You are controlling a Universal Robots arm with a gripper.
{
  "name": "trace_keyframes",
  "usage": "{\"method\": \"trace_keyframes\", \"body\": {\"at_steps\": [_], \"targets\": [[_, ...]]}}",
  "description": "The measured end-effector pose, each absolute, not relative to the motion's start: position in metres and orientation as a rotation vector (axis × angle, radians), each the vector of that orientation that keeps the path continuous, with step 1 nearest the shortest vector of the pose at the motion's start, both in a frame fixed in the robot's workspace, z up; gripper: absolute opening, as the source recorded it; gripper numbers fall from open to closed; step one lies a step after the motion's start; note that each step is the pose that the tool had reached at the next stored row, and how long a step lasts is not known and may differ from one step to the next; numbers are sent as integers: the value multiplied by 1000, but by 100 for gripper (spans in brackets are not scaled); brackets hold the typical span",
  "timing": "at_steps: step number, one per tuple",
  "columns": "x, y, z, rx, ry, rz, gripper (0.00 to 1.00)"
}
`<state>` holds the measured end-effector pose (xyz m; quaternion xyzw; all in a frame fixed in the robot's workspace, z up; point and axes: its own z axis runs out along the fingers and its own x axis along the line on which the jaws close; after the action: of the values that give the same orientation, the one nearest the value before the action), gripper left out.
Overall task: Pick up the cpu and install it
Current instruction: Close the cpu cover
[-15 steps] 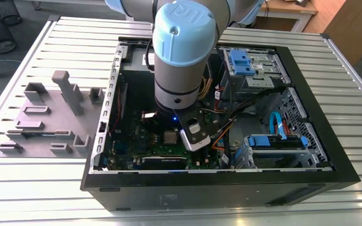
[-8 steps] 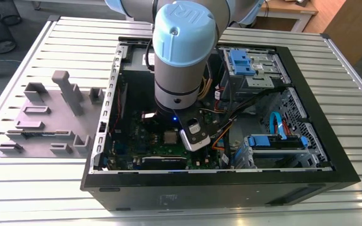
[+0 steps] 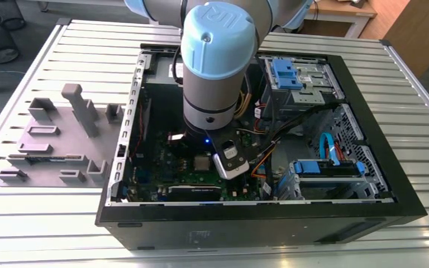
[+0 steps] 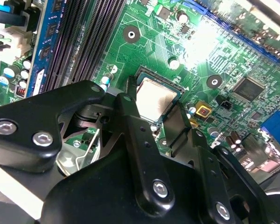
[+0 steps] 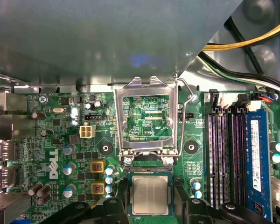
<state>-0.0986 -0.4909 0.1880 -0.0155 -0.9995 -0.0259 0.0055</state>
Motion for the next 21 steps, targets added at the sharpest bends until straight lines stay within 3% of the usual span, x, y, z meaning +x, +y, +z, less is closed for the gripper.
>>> {"method": "trace_keyframes", "body": {"at_steps": [21], "targets": [[-99, -490, 186, -48, -3129, -81, 47]]}}
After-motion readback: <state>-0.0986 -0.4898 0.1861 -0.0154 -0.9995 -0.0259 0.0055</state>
